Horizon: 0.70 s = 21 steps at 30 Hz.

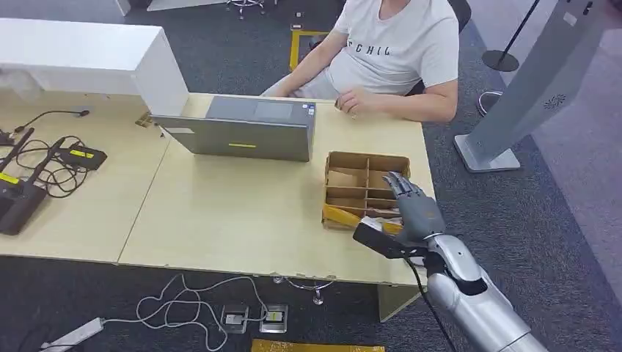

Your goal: Pass the card to the sensor for recognition and then transmit it.

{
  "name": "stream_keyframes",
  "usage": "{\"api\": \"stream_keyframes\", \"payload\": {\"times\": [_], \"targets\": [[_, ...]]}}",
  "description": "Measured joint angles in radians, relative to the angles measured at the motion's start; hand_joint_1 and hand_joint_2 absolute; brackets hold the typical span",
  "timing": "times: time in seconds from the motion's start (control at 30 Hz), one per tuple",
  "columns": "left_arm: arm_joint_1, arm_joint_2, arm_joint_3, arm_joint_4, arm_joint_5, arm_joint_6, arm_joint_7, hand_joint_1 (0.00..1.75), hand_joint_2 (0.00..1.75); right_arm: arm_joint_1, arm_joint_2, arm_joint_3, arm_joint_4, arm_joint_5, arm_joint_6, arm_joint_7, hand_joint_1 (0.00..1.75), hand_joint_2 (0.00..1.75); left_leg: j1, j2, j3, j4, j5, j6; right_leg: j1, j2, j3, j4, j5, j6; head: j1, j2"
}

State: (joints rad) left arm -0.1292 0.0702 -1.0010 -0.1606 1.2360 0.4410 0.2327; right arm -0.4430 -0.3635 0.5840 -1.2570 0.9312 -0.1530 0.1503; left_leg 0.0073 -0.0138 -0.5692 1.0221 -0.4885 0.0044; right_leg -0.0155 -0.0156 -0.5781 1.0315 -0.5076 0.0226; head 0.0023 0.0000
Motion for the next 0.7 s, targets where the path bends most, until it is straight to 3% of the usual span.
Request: {"api": "stream_keyframes", "payload": {"times": [0.2, 0.23, 0.27, 0.3, 0.33, 0.4, 0.7], "targets": [[0.000, 0.000, 0.000, 0.000, 0.000, 0.000, 0.000, 0.00, 0.00, -0.001, 0.000, 0.011, -0.001, -0.006, 0.007, 0.000, 0.00, 1.75, 0.000, 0.000, 0.000, 0.000, 0.000, 0.000, 0.000, 0.000, 0.000, 0.000, 0.000, 0.000, 0.000, 0.000], [0.000, 0.000, 0.000, 0.000, 0.000, 0.000, 0.000, 0.00, 0.00, -0.001, 0.000, 0.011, -0.002, -0.006, 0.007, 0.000, 0.14, 1.75, 0.000, 0.000, 0.000, 0.000, 0.000, 0.000, 0.000, 0.000, 0.000, 0.000, 0.000, 0.000, 0.000, 0.000], [0.000, 0.000, 0.000, 0.000, 0.000, 0.000, 0.000, 0.00, 0.00, -0.001, 0.000, 0.011, -0.005, -0.006, 0.008, 0.001, 0.37, 1.75, 0.000, 0.000, 0.000, 0.000, 0.000, 0.000, 0.000, 0.000, 0.000, 0.000, 0.000, 0.000, 0.000, 0.000], [0.000, 0.000, 0.000, 0.000, 0.000, 0.000, 0.000, 0.00, 0.00, -0.001, -0.001, 0.013, -0.008, -0.004, 0.010, 0.001, 1.43, 1.75, 0.000, 0.000, 0.000, 0.000, 0.000, 0.000, 0.000, 0.000, 0.000, 0.000, 0.000, 0.000, 0.000, 0.000], [0.000, 0.000, 0.000, 0.000, 0.000, 0.000, 0.000, 0.00, 0.00, -0.001, -0.002, 0.014, -0.010, -0.001, 0.012, 0.003, 1.61, 1.75, 0.000, 0.000, 0.000, 0.000, 0.000, 0.000, 0.000, 0.000, 0.000, 0.000, 0.000, 0.000, 0.000, 0.000], [0.000, 0.000, 0.000, 0.000, 0.001, 0.001, 0.000, 0.00, 0.00, 0.001, -0.005, 0.018, -0.016, 0.003, 0.022, 0.011, 1.71, 1.75, 0.000, 0.000, 0.000, 0.000, 0.000, 0.000, 0.000, 0.000, 0.000, 0.000, 0.000, 0.000, 0.000, 0.000], [0.000, 0.000, 0.000, 0.000, 0.005, 0.009, 0.000, 0.00, 0.00, 0.011, -0.016, 0.037, -0.025, 0.033, 0.047, 0.033, 1.71, 1.75, 0.000, 0.000, 0.000, 0.000, 0.000, 0.000, 0.000, 0.000, 0.000, 0.000, 0.000, 0.000, 0.000, 0.000]]}}
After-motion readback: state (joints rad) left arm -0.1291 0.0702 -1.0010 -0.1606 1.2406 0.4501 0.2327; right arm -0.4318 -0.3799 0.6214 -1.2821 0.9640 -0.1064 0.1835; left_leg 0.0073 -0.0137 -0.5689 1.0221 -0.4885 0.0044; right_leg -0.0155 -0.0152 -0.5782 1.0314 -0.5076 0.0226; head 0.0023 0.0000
